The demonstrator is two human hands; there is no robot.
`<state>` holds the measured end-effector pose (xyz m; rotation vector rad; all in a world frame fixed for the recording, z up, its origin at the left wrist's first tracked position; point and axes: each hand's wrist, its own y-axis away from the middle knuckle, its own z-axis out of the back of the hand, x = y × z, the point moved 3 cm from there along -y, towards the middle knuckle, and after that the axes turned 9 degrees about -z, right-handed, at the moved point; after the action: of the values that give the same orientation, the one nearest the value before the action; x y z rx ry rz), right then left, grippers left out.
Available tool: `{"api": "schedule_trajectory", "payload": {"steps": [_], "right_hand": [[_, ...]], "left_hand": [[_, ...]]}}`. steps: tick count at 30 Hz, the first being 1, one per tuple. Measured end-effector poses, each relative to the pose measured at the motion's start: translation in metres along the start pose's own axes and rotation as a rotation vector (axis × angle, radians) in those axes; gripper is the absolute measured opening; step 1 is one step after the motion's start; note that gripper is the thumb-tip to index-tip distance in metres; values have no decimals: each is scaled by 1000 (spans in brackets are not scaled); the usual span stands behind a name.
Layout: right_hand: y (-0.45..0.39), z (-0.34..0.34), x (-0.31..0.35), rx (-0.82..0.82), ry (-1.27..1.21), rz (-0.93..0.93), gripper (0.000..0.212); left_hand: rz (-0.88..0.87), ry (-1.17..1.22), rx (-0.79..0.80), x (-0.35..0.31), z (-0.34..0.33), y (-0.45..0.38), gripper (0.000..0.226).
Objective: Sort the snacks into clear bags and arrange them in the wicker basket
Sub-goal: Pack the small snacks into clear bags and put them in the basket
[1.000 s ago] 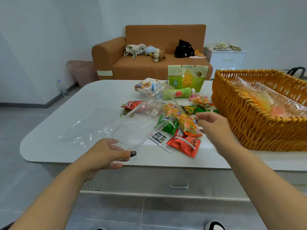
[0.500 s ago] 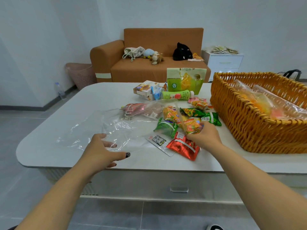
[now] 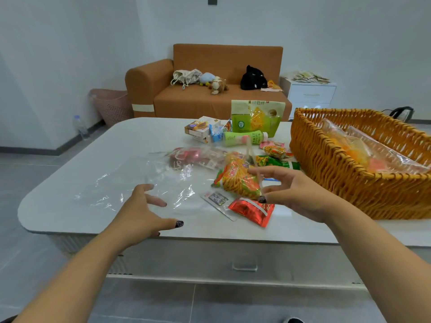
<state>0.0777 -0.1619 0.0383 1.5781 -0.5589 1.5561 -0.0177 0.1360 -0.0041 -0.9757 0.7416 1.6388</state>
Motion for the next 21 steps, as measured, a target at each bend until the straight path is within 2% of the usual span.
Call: {"api": "schedule_trajectory", "payload": {"steps": [2, 8, 14, 17, 21], "right_hand": [[2, -1, 0, 65, 14, 10, 60], [13, 17, 7, 67, -106, 39, 51], [22, 36, 2, 180, -115, -21, 52], [27, 46, -2, 182, -231, -29, 49], [31, 54, -9, 314, -418, -7, 69]], "left_hand": [[-24, -26, 29, -3, -5, 1, 105], [1, -15, 40, -6, -9, -1, 97], [-25, -114, 86, -3, -5, -4, 98], [-17, -112, 117, -4, -5, -5, 97], [-2, -69, 166, -7, -7, -3, 87]]}}
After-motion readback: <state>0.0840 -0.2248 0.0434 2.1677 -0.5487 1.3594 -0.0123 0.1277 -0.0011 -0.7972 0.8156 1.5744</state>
